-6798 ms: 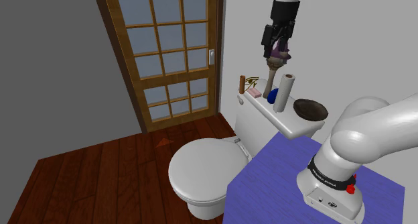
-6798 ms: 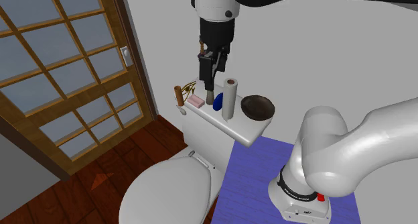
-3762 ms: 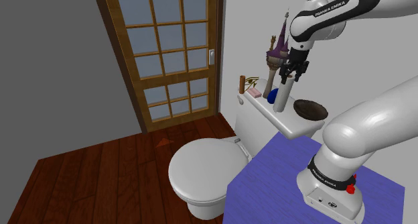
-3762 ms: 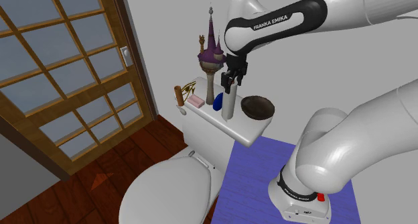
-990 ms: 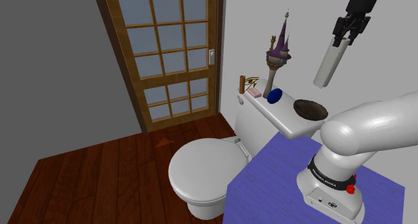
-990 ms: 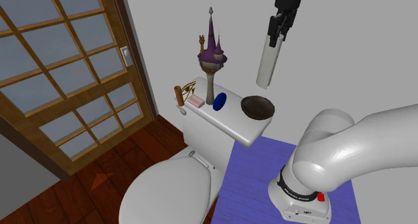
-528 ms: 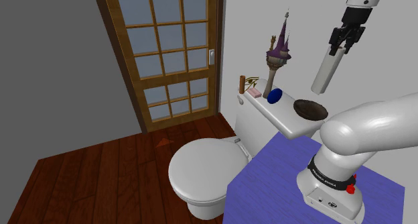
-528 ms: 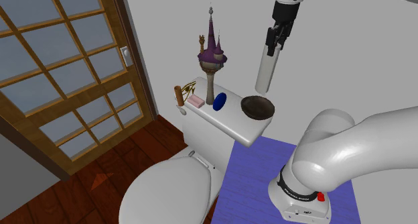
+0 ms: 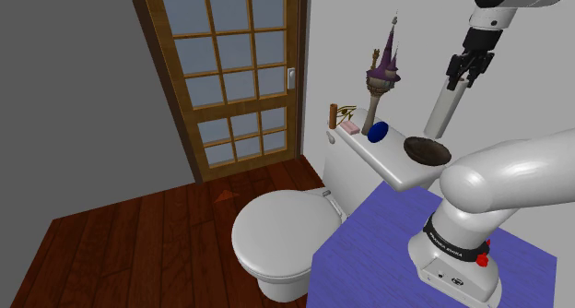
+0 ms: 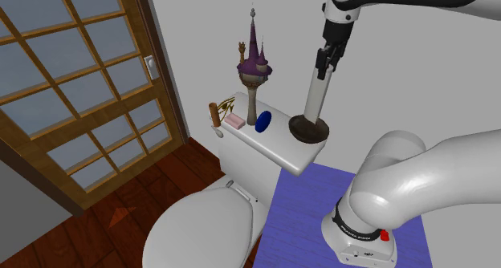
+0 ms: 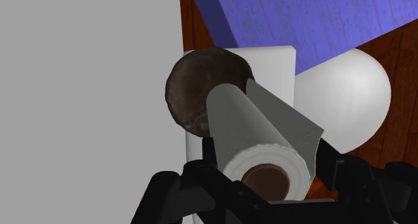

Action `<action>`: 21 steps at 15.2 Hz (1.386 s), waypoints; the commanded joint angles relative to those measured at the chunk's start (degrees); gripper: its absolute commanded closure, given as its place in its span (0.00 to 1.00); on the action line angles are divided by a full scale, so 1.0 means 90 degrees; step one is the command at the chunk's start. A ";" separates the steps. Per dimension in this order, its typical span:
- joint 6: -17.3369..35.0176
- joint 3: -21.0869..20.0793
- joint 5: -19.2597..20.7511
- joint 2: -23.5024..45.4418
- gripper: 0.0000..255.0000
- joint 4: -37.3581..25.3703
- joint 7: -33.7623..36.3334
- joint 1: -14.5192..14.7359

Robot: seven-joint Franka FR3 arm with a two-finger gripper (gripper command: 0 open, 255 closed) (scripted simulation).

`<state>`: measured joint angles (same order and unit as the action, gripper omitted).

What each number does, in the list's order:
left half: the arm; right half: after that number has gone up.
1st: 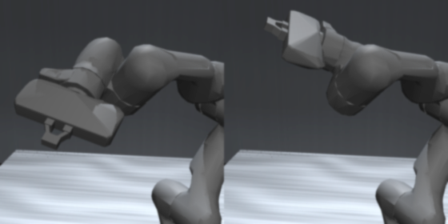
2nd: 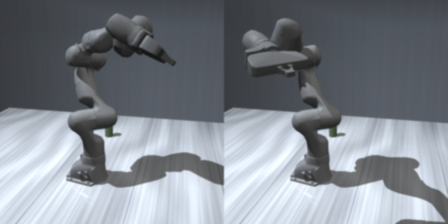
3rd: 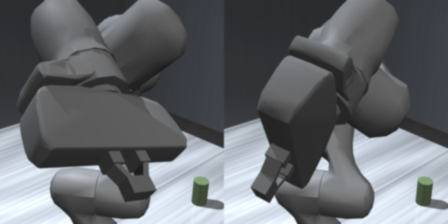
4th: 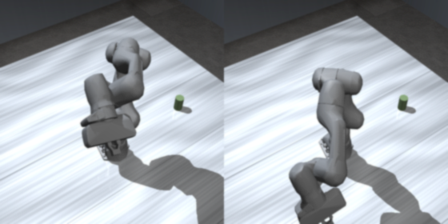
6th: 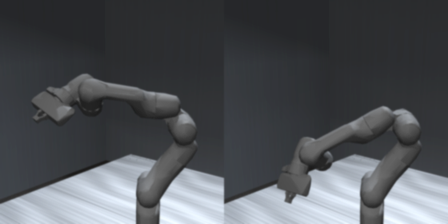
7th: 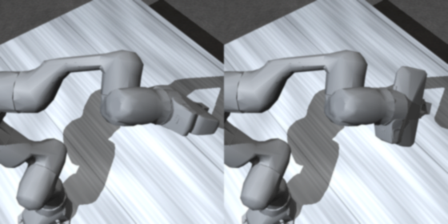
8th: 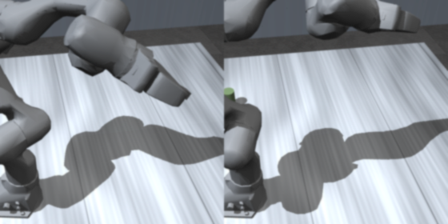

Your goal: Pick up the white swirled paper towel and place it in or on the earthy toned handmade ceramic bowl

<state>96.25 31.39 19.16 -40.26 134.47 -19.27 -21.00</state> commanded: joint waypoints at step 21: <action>0.1060 0.0336 0.0251 0.0078 0.00 0.0970 0.0048 -0.0075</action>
<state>105.79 34.42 21.42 -39.56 143.20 -18.83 -21.67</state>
